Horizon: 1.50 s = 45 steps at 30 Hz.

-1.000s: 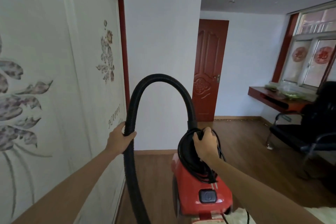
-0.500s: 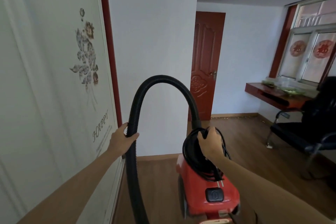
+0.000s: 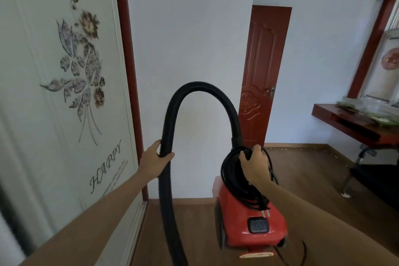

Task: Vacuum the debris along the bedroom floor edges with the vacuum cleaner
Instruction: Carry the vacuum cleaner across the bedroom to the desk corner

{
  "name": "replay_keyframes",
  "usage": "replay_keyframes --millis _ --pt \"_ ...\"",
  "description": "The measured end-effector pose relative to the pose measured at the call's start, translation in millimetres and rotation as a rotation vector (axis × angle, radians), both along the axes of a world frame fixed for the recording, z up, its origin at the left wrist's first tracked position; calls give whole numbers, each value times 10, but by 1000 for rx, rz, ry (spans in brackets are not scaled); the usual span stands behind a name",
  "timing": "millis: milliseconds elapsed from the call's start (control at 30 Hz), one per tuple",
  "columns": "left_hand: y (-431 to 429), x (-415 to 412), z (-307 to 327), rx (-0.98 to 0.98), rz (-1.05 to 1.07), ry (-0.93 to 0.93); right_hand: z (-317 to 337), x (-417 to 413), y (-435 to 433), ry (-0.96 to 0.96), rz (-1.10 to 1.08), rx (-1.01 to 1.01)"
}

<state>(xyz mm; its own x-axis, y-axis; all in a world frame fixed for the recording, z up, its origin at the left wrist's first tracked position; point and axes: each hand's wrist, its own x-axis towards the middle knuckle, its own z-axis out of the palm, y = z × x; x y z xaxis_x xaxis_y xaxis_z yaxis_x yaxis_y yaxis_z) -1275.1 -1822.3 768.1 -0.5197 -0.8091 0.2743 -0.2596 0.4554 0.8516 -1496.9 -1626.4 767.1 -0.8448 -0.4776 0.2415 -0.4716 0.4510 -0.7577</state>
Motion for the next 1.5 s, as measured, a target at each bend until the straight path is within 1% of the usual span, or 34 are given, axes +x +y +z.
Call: replay_keyframes --millis 100,367,500,700,867,1067,1233,1500 --pt "-141 -161 31 2 -1 4 31 -170 -129 1 -4 -10" --pt "-825 -1026 -43 65 -61 -32 -48 -838 -718 -60 -75 -54" --pt "-1238 -1538 -137 89 -102 -33 -94 -1230 -1005 -77 -123 -67" --pt "-1775 -2393 -200 126 -209 -39 -99 -1816 -1398 -59 -213 -26" --pt "-2097 -3143 -174 123 -301 -34 -16 -2310 -1494 -61 -323 -47" --pt "-2073 -4014 -227 123 -427 -38 -18 -2807 -1342 -85 -442 -22" --pt "-1891 -4779 -268 107 -523 -46 -127 -3295 -1067 -104 -538 -6" --pt "-1470 -6248 -449 47 -645 -60 -292 -4488 -624 -99 -607 -30"
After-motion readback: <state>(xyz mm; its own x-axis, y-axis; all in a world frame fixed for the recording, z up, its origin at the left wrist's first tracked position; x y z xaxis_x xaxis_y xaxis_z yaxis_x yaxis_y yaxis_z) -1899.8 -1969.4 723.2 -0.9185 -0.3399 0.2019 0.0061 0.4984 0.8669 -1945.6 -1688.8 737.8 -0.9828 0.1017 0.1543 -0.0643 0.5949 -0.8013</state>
